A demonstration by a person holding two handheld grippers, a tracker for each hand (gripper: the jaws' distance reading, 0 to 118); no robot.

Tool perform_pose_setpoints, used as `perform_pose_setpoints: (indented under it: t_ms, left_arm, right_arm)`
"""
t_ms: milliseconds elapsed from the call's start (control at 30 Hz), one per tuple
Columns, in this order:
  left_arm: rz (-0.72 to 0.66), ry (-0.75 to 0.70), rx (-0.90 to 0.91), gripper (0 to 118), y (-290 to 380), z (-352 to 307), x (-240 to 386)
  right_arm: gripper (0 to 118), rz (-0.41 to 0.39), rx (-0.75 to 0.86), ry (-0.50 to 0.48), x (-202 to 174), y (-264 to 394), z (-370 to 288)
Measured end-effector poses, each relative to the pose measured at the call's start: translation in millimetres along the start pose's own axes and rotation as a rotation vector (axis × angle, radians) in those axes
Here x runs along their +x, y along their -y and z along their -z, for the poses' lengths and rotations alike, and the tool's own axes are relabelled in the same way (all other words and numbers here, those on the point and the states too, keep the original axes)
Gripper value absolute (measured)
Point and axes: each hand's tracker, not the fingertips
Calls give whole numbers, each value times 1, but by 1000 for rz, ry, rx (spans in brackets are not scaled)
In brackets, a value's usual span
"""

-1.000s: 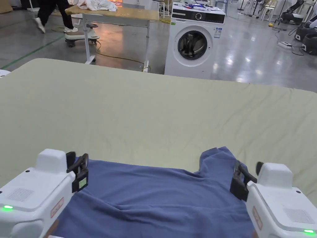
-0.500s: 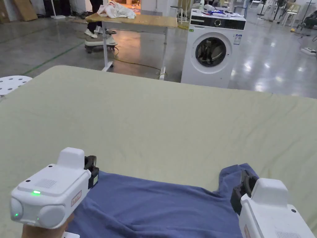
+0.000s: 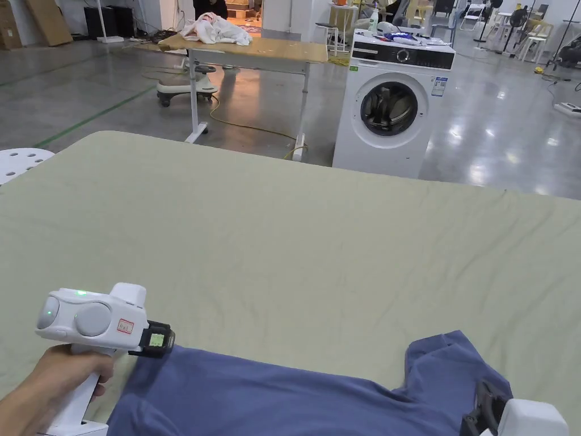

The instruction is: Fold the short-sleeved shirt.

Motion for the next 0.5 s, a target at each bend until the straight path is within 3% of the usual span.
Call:
perform_pose_setpoints:
  t_ms: [133, 233, 333, 433, 500]
  left_arm:
    - [32, -22, -38, 68, 4, 9, 12]
    - [54, -45, -29, 60, 2, 1, 21]
    - [93, -50, -3, 40, 7, -4, 27]
    - [130, -40, 12, 4, 13, -9, 40]
    - [130, -19, 17, 0, 13, -10, 34]
  right_arm:
    - [0, 3, -38, 22, 9, 9, 4]
    - [0, 6, -65, 29, 13, 13, 8]
    - [0, 15, -85, 33, 18, 16, 10]
    - [0, 27, -109, 47, 29, 15, 18]
    - [9, 51, -150, 53, 42, 10, 31]
